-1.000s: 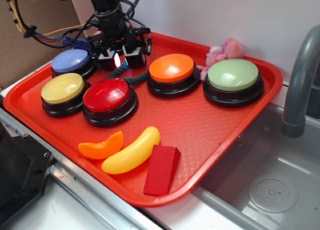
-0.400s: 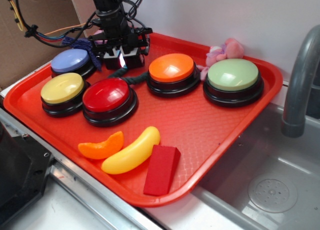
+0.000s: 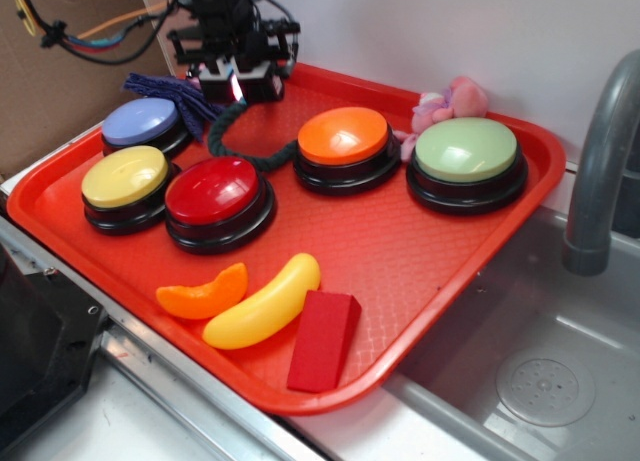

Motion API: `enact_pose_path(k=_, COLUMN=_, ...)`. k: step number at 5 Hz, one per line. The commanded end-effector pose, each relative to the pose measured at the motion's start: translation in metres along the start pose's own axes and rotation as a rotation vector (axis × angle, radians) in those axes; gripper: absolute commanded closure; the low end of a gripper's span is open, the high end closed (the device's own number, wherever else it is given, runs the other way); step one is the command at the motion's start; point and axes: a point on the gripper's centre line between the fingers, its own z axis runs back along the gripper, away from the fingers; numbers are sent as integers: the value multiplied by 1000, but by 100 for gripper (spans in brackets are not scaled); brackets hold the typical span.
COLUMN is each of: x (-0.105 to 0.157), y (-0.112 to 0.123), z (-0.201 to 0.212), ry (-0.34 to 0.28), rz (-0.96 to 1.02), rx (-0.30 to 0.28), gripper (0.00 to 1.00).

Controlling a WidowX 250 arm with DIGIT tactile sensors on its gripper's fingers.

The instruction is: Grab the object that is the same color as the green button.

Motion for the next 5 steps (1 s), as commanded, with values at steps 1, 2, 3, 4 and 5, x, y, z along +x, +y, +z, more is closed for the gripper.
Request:
enact_pose_path(k=1, x=-20, y=-9, z=104, ry=-27, rz=-326, rx=-102, gripper=100)
enact_pose_path(k=2, x=-45, y=-5, z=118, ry=-29, rz=-399, rx=-121, gripper=100)
enact_pose_path(k=3, x=-67, y=5, z=123, ry=33, rz=-422, rx=-118, gripper=100)
enact_pose_path(k=4, x=-67, y=8, z=122, ry=62, rz=-385, rx=-129, gripper=100)
enact_pose_path(k=5, x=-60, y=11, z=130, ry=29, rz=-324, rx=-63, gripper=87)
